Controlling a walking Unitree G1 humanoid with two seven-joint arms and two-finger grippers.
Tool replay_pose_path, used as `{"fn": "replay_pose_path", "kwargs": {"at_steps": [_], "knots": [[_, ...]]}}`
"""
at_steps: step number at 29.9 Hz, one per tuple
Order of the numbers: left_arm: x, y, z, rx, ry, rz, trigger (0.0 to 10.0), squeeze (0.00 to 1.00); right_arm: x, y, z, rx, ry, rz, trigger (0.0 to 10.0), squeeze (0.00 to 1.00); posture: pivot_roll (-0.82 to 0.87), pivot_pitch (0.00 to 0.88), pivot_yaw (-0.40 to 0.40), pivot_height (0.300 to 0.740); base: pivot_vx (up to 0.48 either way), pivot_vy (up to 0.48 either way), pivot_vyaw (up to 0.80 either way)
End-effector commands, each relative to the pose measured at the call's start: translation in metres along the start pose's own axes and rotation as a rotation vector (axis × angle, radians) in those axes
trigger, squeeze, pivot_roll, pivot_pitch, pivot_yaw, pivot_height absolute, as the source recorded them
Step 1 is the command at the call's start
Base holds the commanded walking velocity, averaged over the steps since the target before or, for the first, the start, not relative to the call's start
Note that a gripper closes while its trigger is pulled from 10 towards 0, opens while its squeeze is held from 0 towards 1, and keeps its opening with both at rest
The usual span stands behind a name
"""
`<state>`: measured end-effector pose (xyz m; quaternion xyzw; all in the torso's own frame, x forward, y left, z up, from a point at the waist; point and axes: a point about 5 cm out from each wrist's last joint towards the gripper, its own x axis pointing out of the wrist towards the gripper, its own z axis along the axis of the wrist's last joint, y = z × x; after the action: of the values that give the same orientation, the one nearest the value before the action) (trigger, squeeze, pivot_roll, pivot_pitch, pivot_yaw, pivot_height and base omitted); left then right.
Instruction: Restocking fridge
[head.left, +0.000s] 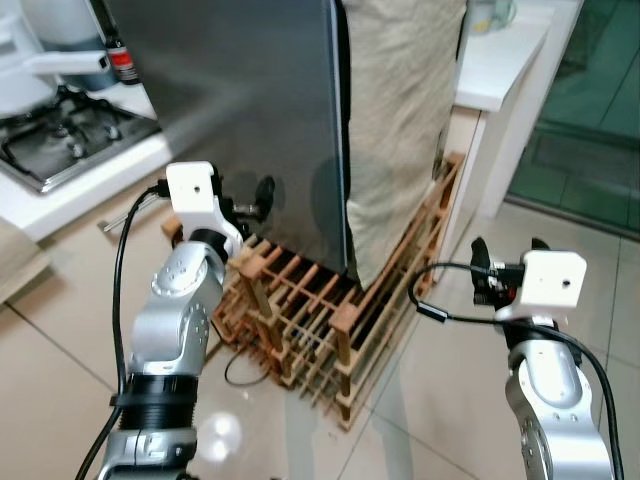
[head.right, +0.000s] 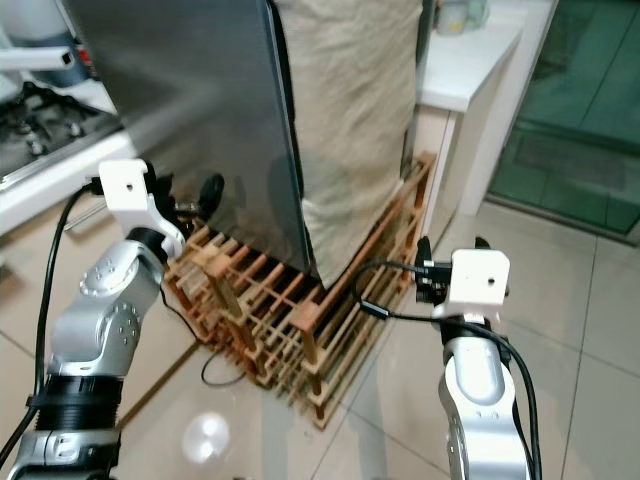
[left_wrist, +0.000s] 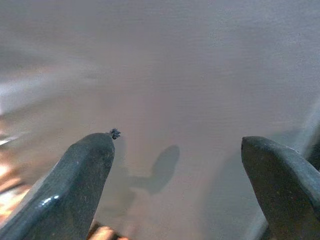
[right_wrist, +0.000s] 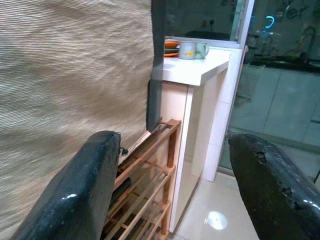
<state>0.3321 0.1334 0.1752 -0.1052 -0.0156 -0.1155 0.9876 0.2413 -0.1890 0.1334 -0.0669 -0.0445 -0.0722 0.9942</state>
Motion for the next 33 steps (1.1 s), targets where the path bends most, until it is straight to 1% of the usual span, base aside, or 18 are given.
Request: {"fn": "replay_pose_path", "kwargs": {"at_steps": [1,2,4,5,7,8,9,13,15,22,28,30,33], "knots": [[0.007,-0.015,-0.004,-0.007,0.046,-0.08,10.0,0.0,0.002,0.001,-0.001,0.004,0.004,0.0,10.0,0.0,-0.15,0.0,0.102,0.74,0.0,0.0,0.0],[0.01,-0.026,-0.007,-0.007,0.065,-0.132,10.0,0.0,0.003,0.001,-0.001,0.004,0.004,0.002,10.0,0.0,-0.15,0.0,0.102,0.74,0.0,0.0,0.0],[0.015,-0.036,-0.01,0.001,0.079,-0.175,10.0,0.0,0.003,0.002,-0.001,0.005,0.004,0.003,10.0,0.0,-0.15,0.0,0.105,0.74,0.0,0.0,0.0],[0.015,-0.036,-0.01,0.001,0.079,-0.175,10.0,0.0,0.003,0.002,-0.001,0.005,0.004,0.003,10.0,0.0,-0.15,0.0,0.105,0.74,0.0,0.0,0.0],[0.02,-0.037,-0.012,0.004,0.088,-0.172,10.0,0.0,0.002,0.002,0.0,0.006,0.003,0.003,10.0,0.0,-0.16,0.0,0.11,0.74,0.0,0.0,0.0],[0.026,-0.038,-0.011,0.013,0.084,-0.159,10.0,0.0,0.0,0.002,-0.001,0.008,0.007,0.002,10.0,0.0,-0.16,0.0,0.114,0.74,0.0,0.0,0.0],[0.029,-0.038,-0.01,0.011,0.082,-0.157,10.0,0.0,-0.001,0.002,-0.002,0.01,0.01,0.004,10.0,0.0,-0.17,0.0,0.118,0.74,0.0,0.0,0.0],[0.04,-0.046,-0.004,-0.04,0.052,-0.163,10.0,0.0,-0.005,0.002,-0.004,0.009,0.018,0.001,10.0,0.0,-0.18,0.0,0.119,0.74,0.0,0.0,0.0],[0.046,-0.054,0.002,-0.058,0.032,-0.18,10.0,0.0,-0.004,0.0,-0.002,0.003,0.013,-0.003,10.0,0.0,-0.2,0.0,0.12,0.74,0.0,0.0,0.0],[0.051,-0.064,0.008,-0.074,0.009,-0.222,10.0,0.0,-0.006,-0.006,-0.003,-0.011,0.016,-0.016,10.0,0.0,-0.21,0.0,0.125,0.74,0.0,0.0,0.0],[0.049,-0.07,0.012,-0.085,0.002,-0.264,10.0,0.0,-0.007,-0.003,-0.005,-0.009,0.022,-0.016,10.0,0.0,-0.21,0.0,0.137,0.74,0.0,0.0,0.0],[0.045,-0.07,0.011,-0.058,0.027,-0.276,10.0,0.0,-0.006,-0.001,-0.008,-0.007,0.029,-0.015,10.0,0.0,-0.2,0.0,0.141,0.74,0.0,0.0,0.0],[0.042,-0.071,0.006,-0.043,0.061,-0.273,10.0,0.0,-0.006,-0.001,-0.01,-0.004,0.033,-0.015,10.0,0.0,-0.2,0.0,0.143,0.74,0.0,0.0,0.0]]}}
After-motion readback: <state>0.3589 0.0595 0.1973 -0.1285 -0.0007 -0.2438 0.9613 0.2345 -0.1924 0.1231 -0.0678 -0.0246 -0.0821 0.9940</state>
